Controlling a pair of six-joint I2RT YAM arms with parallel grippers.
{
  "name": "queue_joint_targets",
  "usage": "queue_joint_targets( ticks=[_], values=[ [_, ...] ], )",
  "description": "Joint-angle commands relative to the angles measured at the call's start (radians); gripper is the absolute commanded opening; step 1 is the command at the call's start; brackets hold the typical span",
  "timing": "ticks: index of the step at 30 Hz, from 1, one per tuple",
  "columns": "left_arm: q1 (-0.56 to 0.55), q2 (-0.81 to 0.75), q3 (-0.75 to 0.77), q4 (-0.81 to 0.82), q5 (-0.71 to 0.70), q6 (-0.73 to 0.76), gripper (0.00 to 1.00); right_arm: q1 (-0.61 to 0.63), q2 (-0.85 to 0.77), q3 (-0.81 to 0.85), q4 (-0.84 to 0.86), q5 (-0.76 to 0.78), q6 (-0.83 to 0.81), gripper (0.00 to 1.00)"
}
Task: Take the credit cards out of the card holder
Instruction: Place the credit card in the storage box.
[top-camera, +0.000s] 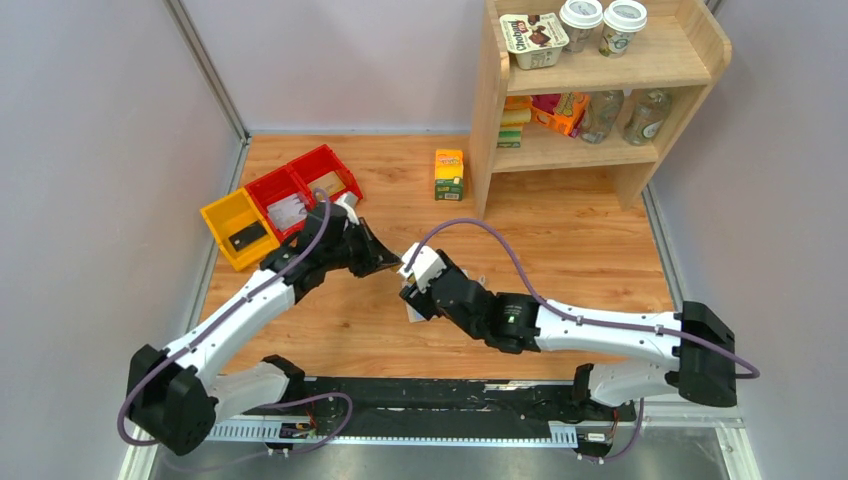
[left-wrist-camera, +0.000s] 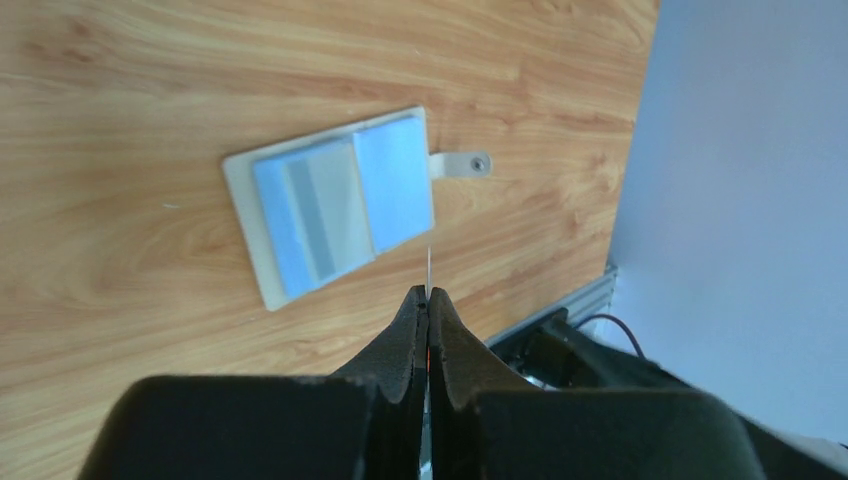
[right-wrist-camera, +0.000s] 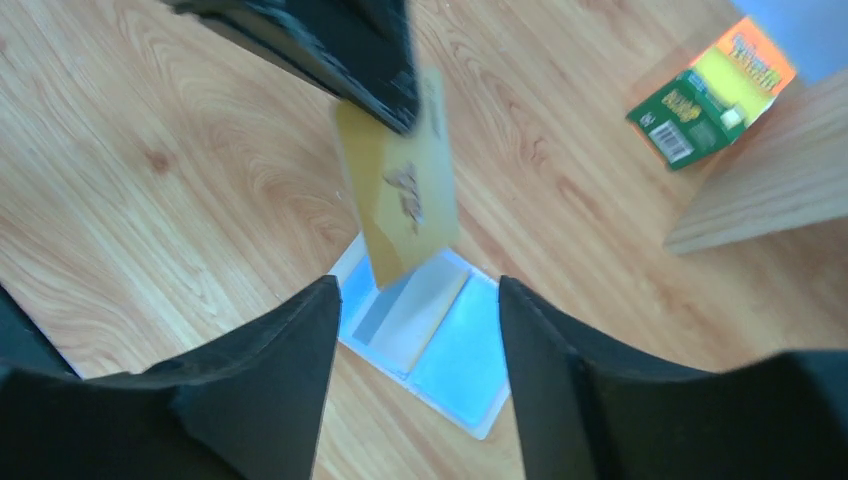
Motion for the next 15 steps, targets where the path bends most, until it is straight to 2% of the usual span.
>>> queue_joint_targets(
  ticks=[1, 6, 10, 15],
  values=[
    [0.076, -0.128, -0.049, 0.027, -0.084, 0.121, 0.0, -0.087, -0.074, -0.029, -0.013, -0.13, 0.209, 0.68],
    [0.174, -0.288, -0.16, 0.047, -0.182, 0.172, 0.0, -0.261, -0.144, -0.127, 0.008, -0.324, 0.36, 0.81],
    [0.225, -0.447, -0.25, 0.111, -0.332, 0.238, 0.0, -0.387, -0.198, -0.213, 0.06, -0.478, 0.439, 0.91],
    [0.309, -0.59, -0.278, 0.116, -0.471, 0.322, 0.0, -0.468, -0.223, -0.302, 0.149, -0.625, 0.486, 0.98]
  ],
)
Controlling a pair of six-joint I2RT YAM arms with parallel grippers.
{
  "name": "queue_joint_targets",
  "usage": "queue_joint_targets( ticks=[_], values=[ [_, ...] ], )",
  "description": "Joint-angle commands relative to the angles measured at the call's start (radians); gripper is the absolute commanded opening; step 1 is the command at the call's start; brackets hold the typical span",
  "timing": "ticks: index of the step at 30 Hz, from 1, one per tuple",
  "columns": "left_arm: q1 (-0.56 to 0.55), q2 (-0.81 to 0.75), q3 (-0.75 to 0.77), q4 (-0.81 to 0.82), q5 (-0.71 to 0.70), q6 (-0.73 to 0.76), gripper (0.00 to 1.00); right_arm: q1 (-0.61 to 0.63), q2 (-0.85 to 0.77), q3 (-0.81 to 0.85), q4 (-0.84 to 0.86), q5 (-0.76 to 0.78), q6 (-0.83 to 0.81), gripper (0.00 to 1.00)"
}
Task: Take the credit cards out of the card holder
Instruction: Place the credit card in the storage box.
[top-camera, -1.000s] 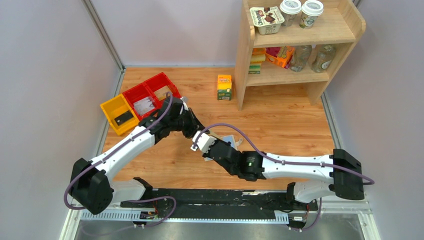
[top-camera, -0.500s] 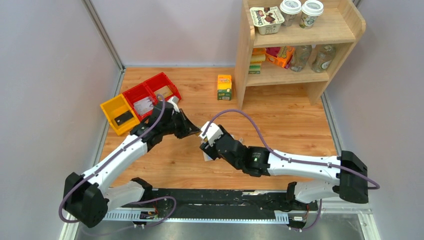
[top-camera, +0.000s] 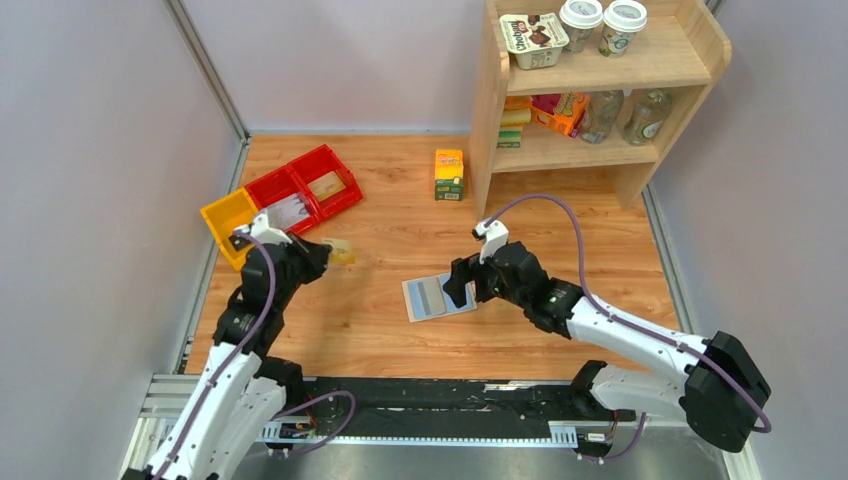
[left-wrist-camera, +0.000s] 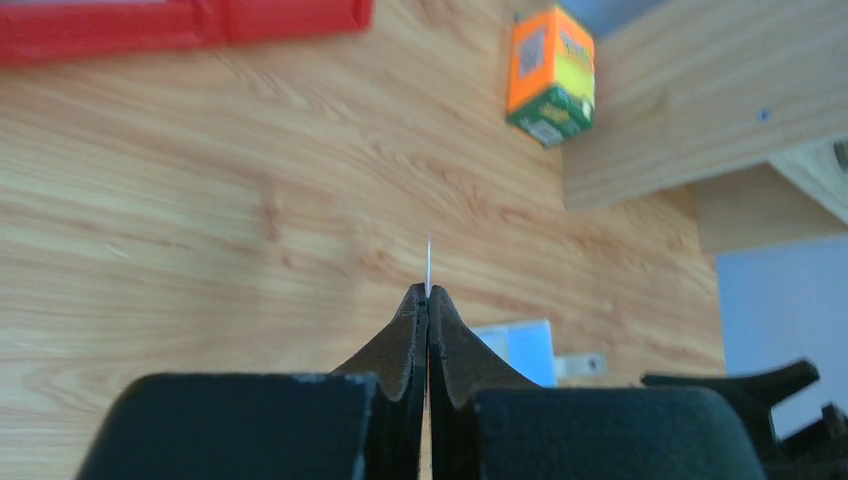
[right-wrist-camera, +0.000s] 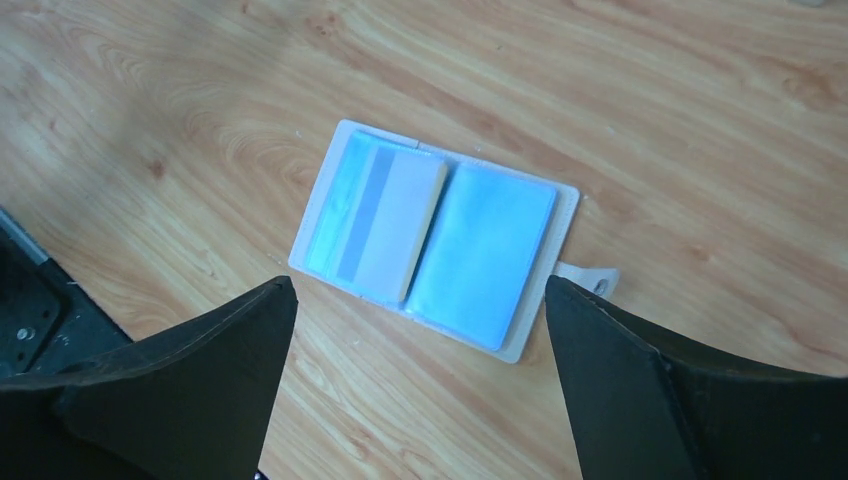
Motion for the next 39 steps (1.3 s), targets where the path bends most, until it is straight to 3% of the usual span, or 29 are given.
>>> queue_joint_targets(
  ticks=[1, 6, 8, 12, 18, 28, 34, 39],
  values=[
    [0.09, -0.074, 0.009, 0.05, -0.18, 0.135, 0.0, -0.038, -0.033, -0.06, 0.133, -0.178, 0.087, 0.99],
    [0.216, -0.016, 0.075, 0.017, -0.184, 0.213, 0.0, -0.049, -0.047, -0.115, 0.189, -0.209, 0.095, 1.0],
    [0.325, 0.027, 0.092, 0.027, -0.149, 0.218, 0.0, -0.051, -0.05, -0.128, 0.202, -0.201, 0.089, 1.0],
    [0.439, 0.128, 0.112, 0.128, 0.025, 0.187, 0.0, -0.049, -0.064, -0.154, 0.229, -0.18, 0.085, 1.0],
    [0.445, 0.347, 0.185, 0.351, 0.154, 0.135, 0.0, -0.051, -0.073, -0.177, 0.255, -0.154, 0.079, 1.0],
    [0.442, 0.917, 0.393, 0.731, 0.206, -0.065, 0.0, -0.051, -0.067, -0.181, 0.254, -0.112, 0.059, 1.0],
    [0.401, 1.123, 0.552, 0.698, 0.142, -0.066, 0.0, -0.051, -0.062, -0.178, 0.249, -0.091, 0.05, 1.0],
    [0.344, 1.206, 0.621, 0.662, 0.065, -0.069, 0.0, -0.051, -0.061, -0.181, 0.249, -0.08, 0.046, 1.0]
  ],
)
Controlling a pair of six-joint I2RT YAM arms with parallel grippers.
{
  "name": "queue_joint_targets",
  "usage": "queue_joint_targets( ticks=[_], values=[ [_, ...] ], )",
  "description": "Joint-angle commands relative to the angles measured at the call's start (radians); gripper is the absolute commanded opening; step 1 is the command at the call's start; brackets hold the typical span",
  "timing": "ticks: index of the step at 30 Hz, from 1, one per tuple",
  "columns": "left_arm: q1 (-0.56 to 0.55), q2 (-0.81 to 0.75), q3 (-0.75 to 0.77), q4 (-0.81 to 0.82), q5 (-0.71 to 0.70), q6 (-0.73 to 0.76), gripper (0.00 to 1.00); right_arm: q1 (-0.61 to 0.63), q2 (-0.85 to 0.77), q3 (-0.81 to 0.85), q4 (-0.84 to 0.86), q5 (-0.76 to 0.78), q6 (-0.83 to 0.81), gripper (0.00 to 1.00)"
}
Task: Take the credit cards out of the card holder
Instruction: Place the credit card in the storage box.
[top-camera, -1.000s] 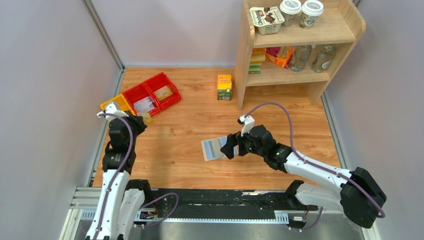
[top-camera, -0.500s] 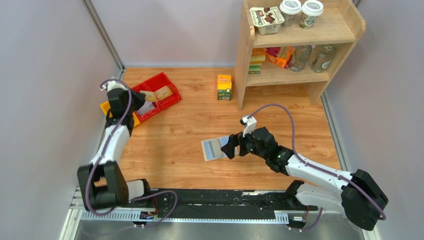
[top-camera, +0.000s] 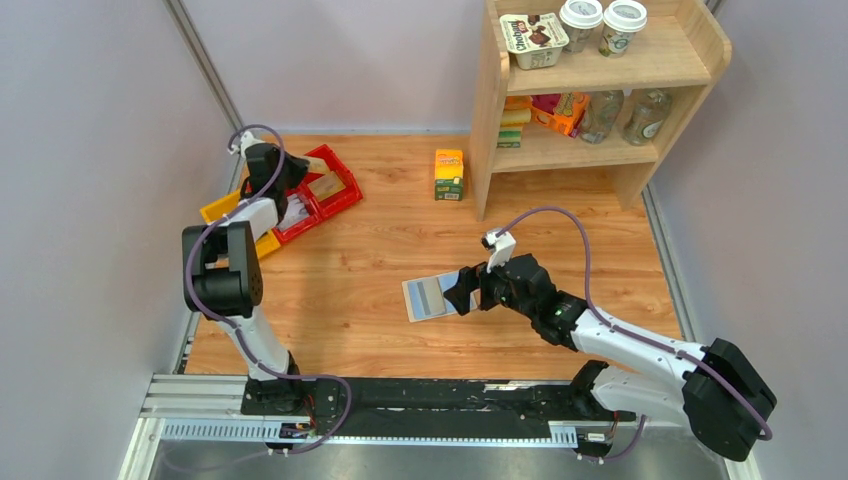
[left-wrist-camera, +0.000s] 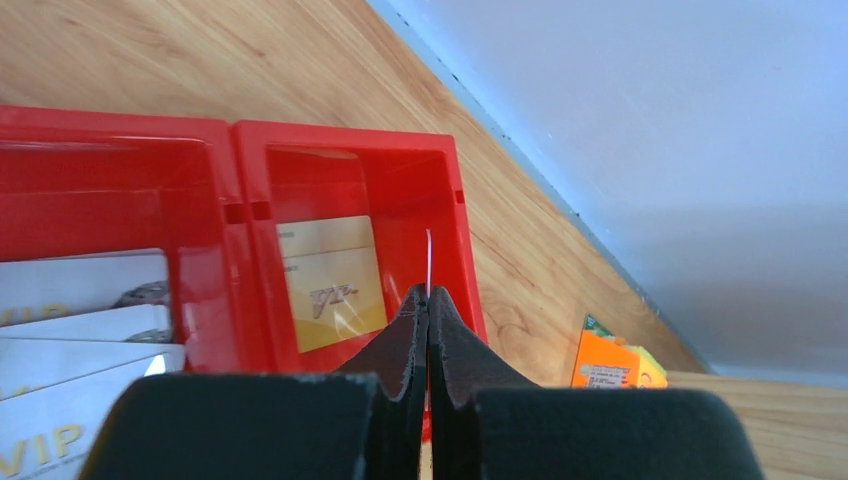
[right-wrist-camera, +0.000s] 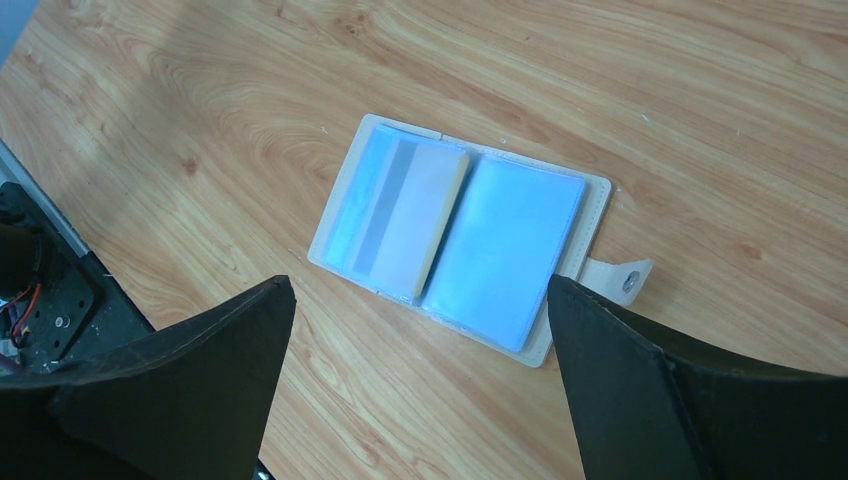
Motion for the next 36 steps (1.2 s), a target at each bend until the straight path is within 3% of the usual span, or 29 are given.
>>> queue_joint_targets(
  ticks=[1, 10, 22, 28, 36],
  values=[
    [-0.054, 0.039, 0.064, 0.022, -0.092, -0.022, 0.0, -0.002, -0.009, -0.004, 0.044, 0.033, -0.018, 1.0],
    [-0.112, 0.118, 0.157, -0.171, -0.183, -0.052, 0.01, 0.0, -0.032, -0.017, 0.049, 0.033, -0.018, 1.0],
    [-0.112, 0.156, 0.263, -0.389, -0.173, 0.024, 0.33, 0.001, -0.049, -0.02, 0.047, 0.034, -0.024, 1.0],
    [-0.118, 0.101, 0.297, -0.487, -0.183, 0.066, 0.48, 0.0, -0.053, -0.005, 0.021, 0.034, -0.027, 1.0],
    [-0.147, -0.025, 0.318, -0.596, -0.187, 0.142, 0.55, 0.0, -0.023, 0.087, -0.111, 0.097, -0.038, 1.0]
  ],
)
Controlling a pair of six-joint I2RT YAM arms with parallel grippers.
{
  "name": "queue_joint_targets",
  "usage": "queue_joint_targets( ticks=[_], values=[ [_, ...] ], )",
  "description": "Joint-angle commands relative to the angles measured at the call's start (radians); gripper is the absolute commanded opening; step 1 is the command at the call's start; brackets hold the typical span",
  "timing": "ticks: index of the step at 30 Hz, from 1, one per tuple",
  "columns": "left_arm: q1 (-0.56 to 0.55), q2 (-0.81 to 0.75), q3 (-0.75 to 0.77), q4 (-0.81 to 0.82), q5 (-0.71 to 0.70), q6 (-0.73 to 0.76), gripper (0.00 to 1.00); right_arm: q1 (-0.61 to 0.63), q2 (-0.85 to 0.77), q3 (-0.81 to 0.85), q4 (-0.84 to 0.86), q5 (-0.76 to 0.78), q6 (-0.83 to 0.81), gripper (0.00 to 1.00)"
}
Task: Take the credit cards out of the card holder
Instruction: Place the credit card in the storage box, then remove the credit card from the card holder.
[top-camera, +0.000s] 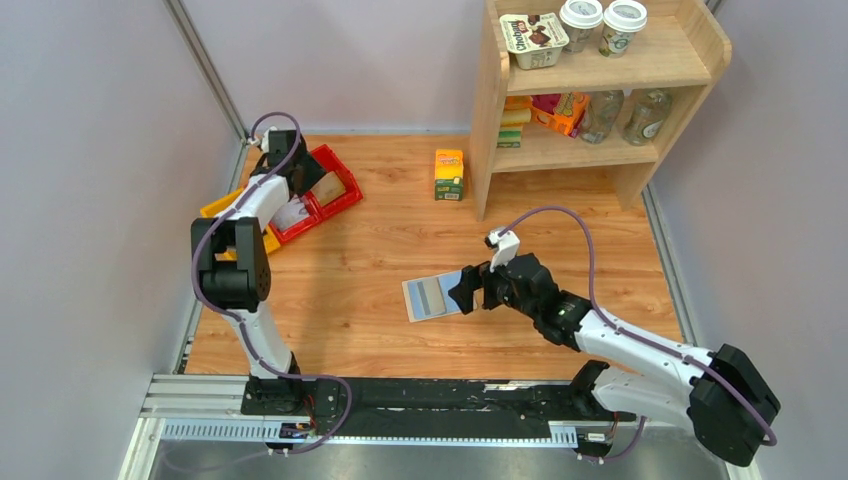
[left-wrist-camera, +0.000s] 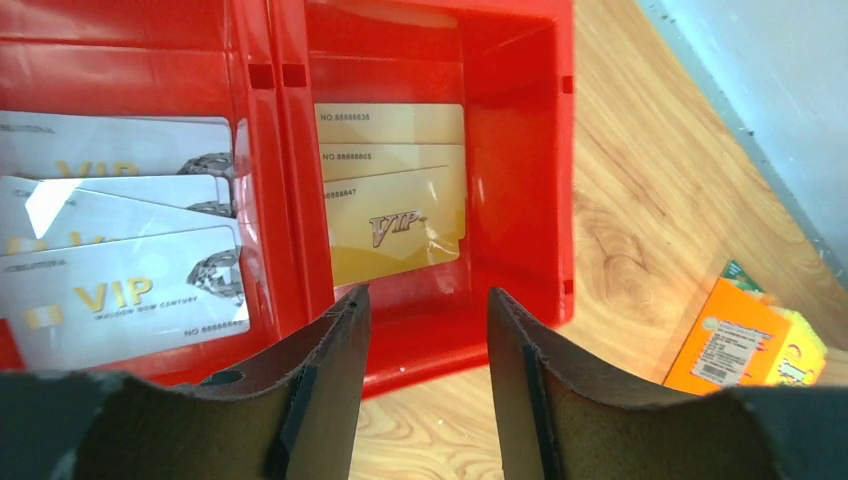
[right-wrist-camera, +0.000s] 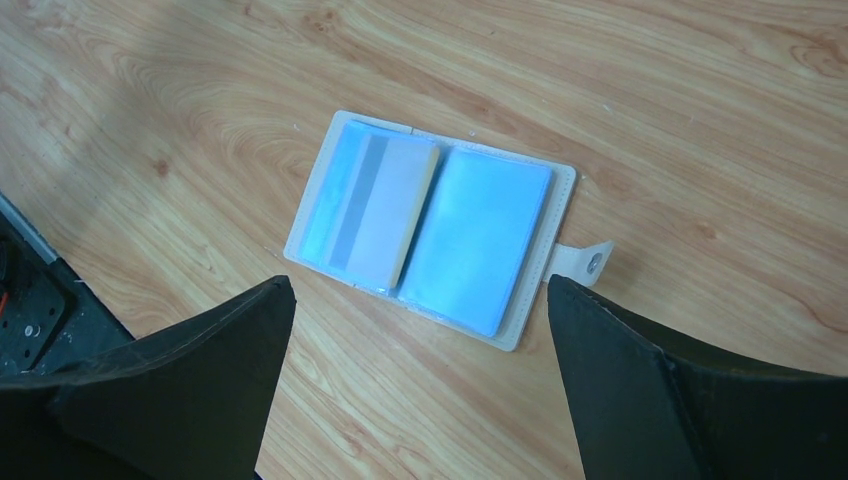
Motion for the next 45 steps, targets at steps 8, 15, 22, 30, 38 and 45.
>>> queue_joint_targets(
  ticks=[8, 15, 22, 30, 38, 45],
  values=[
    [-0.156, -0.286, 0.033, -0.237, 0.02, 0.218, 0.61, 0.004, 0.215, 0.291, -0.303, 0.034, -0.025, 0.99],
    [-0.225, -0.521, -0.116, -0.384, 0.06, 0.323, 0.66, 0.073, 0.405, 0.458, -0.438, 0.057, -0.058, 0.97],
    [-0.257, -0.823, -0.377, -0.452, 0.087, 0.355, 0.66, 0.147, 0.566, 0.59, -0.521, 0.103, -0.058, 0.97],
    [-0.308, -1.014, -0.61, -0.412, 0.161, 0.251, 0.66, 0.227, 0.724, 0.71, -0.619, 0.218, -0.038, 0.98],
    [-0.372, -1.011, -0.658, -0.358, 0.182, 0.211, 0.66, 0.227, 0.769, 0.699, -0.624, 0.253, -0.027, 0.93],
    [-0.44, -0.956, -0.648, -0.303, 0.175, 0.18, 0.66, 0.225, 0.786, 0.699, -0.609, 0.237, -0.033, 0.89]
  ],
)
